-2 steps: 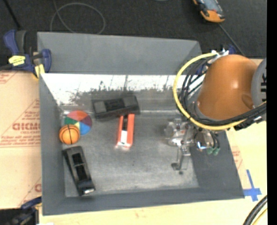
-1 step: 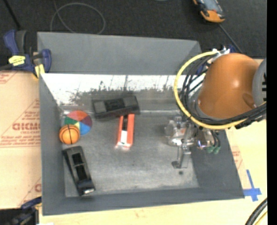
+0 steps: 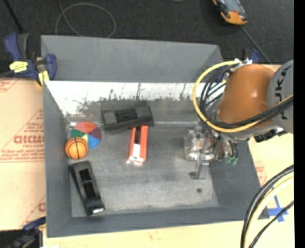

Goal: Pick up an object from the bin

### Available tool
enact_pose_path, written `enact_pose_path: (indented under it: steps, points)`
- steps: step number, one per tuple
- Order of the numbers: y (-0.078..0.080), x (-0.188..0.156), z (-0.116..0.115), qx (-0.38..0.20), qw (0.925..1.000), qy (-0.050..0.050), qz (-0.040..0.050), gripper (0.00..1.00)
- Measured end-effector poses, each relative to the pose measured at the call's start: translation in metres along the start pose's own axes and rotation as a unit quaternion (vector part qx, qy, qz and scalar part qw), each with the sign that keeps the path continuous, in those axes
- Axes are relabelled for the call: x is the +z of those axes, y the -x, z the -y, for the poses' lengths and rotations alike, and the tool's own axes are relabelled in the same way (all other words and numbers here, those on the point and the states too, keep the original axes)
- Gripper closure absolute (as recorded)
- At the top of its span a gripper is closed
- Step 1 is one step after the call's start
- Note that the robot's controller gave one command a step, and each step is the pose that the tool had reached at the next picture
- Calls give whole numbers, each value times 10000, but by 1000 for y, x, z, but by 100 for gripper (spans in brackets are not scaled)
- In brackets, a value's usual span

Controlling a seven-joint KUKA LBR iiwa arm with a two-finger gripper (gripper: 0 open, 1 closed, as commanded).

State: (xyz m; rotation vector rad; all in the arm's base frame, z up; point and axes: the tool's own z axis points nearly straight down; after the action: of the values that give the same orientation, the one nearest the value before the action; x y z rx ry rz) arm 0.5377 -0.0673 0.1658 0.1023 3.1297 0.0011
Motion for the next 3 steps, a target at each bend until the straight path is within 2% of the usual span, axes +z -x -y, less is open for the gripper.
enact_pose_path:
  steps: [1, 2, 3]
  points:
    - [23, 7, 72, -401, 9992, -8, -39, 0]
    - [65, 5, 69, -774, 9970, -14, -21, 0]
    - [77, 65, 79, -695, 9976, -6, 7, 0]
